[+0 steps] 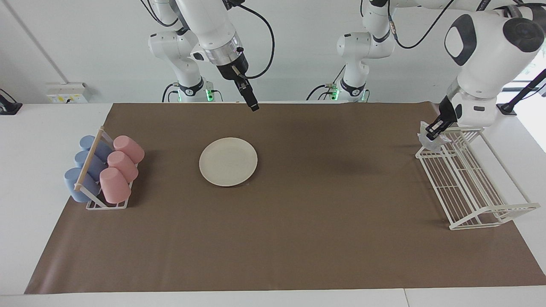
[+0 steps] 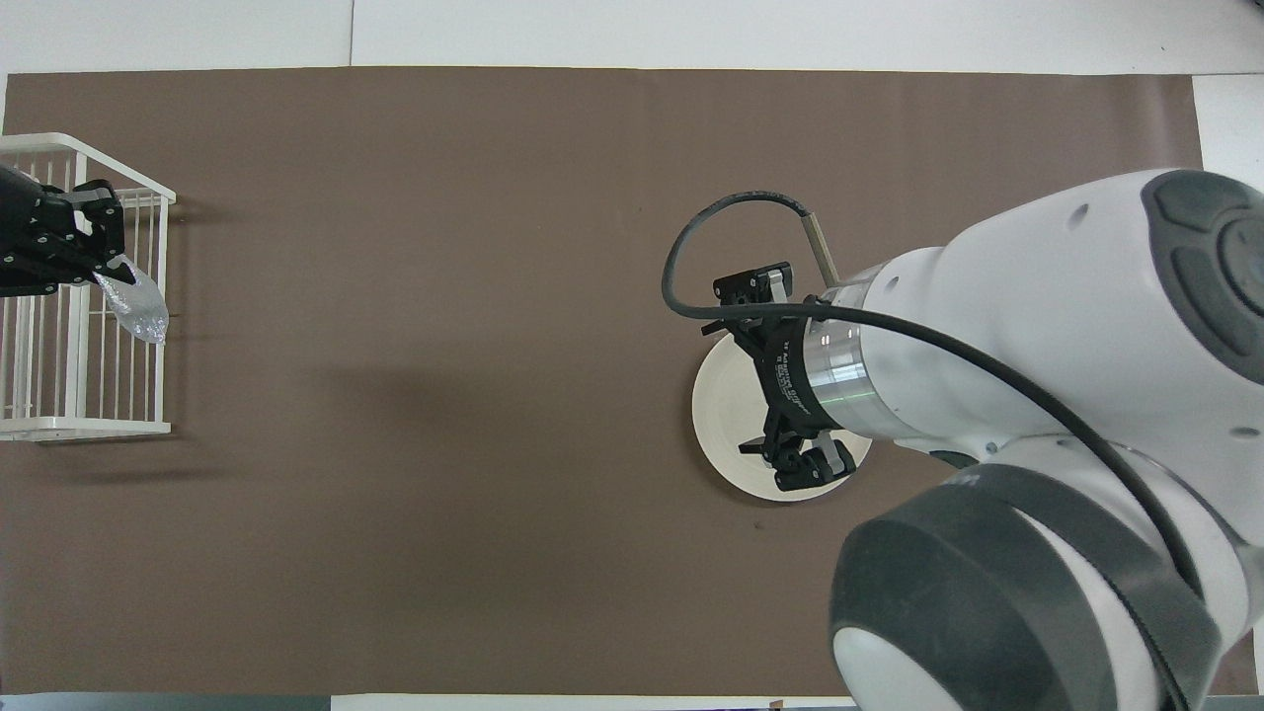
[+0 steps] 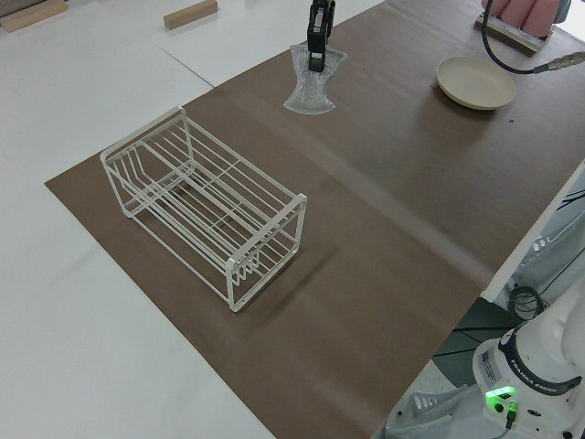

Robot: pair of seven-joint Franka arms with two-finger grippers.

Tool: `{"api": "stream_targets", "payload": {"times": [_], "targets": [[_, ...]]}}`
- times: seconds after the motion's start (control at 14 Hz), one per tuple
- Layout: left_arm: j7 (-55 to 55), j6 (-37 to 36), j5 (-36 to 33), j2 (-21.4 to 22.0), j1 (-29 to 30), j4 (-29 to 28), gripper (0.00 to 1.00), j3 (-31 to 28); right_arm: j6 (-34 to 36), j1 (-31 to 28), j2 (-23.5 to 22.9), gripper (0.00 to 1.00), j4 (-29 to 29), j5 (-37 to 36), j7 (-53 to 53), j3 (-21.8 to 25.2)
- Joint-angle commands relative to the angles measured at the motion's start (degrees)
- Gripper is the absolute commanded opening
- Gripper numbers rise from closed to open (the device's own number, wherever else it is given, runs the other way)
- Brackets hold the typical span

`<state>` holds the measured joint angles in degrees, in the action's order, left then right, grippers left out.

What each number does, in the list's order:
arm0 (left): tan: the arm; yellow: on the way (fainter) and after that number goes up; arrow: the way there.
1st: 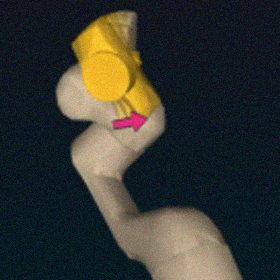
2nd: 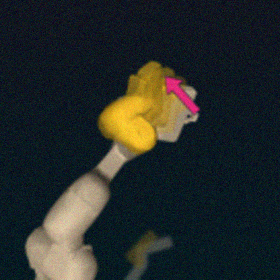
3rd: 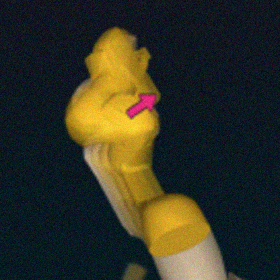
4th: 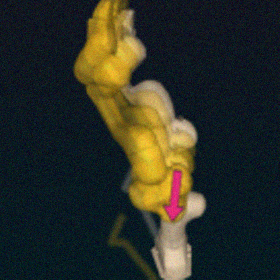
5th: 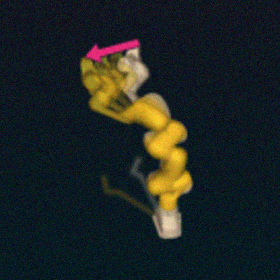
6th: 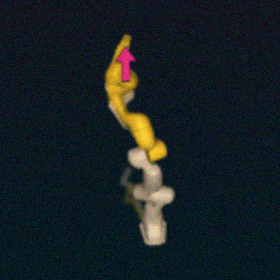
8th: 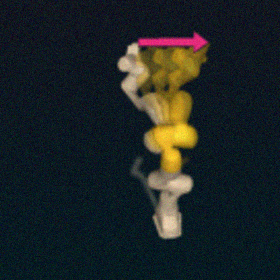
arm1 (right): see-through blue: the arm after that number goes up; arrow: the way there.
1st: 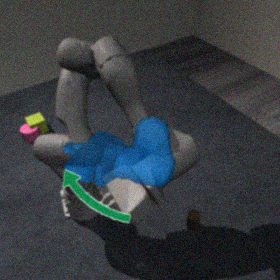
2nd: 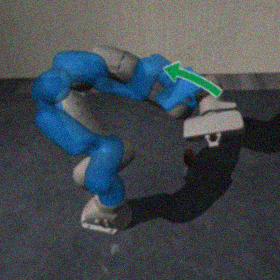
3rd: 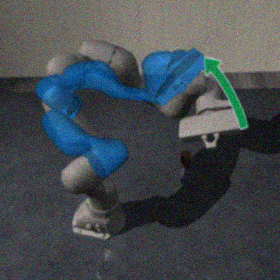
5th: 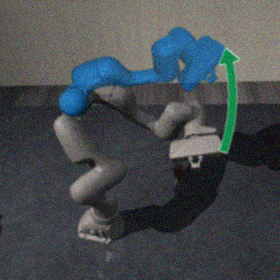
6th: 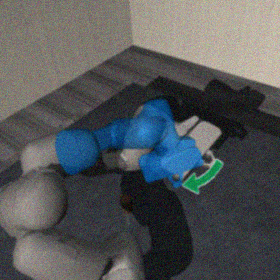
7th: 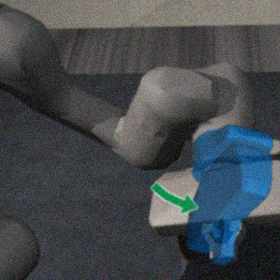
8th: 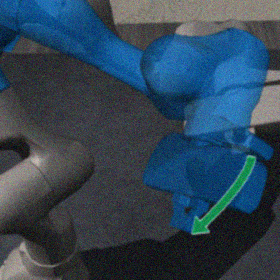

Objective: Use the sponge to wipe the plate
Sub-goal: 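Pull the clear scrubber from the basket with the left gripper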

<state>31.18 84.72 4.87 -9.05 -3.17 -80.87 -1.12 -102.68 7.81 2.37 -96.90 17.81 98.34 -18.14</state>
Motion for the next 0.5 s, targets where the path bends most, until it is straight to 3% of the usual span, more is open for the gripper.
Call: {"api": "stream_targets", "payload": {"times": [0.0, 0.21, 0.43], "targets": [[-2.51, -1.58, 12.49, 1.23, 3.34, -0.34, 0.00, -0.02, -4.11, 0.10, 0.97, 1.00, -2.07, 0.73, 6.85, -0.49], [-12.76, -1.67, 24.19, 6.48, 6.24, -9.45, 0.00, -0.02, -6.47, 2.64, -1.75, 1.00, -1.63, 1.17, 14.49, -0.49], [-21.04, 1.04, 34.29, 12.89, 8.61, -22.00, 0.00, -0.20, -12.88, 4.76, -3.95, 1.00, -1.54, 8.79, 16.97, -0.58]]}}
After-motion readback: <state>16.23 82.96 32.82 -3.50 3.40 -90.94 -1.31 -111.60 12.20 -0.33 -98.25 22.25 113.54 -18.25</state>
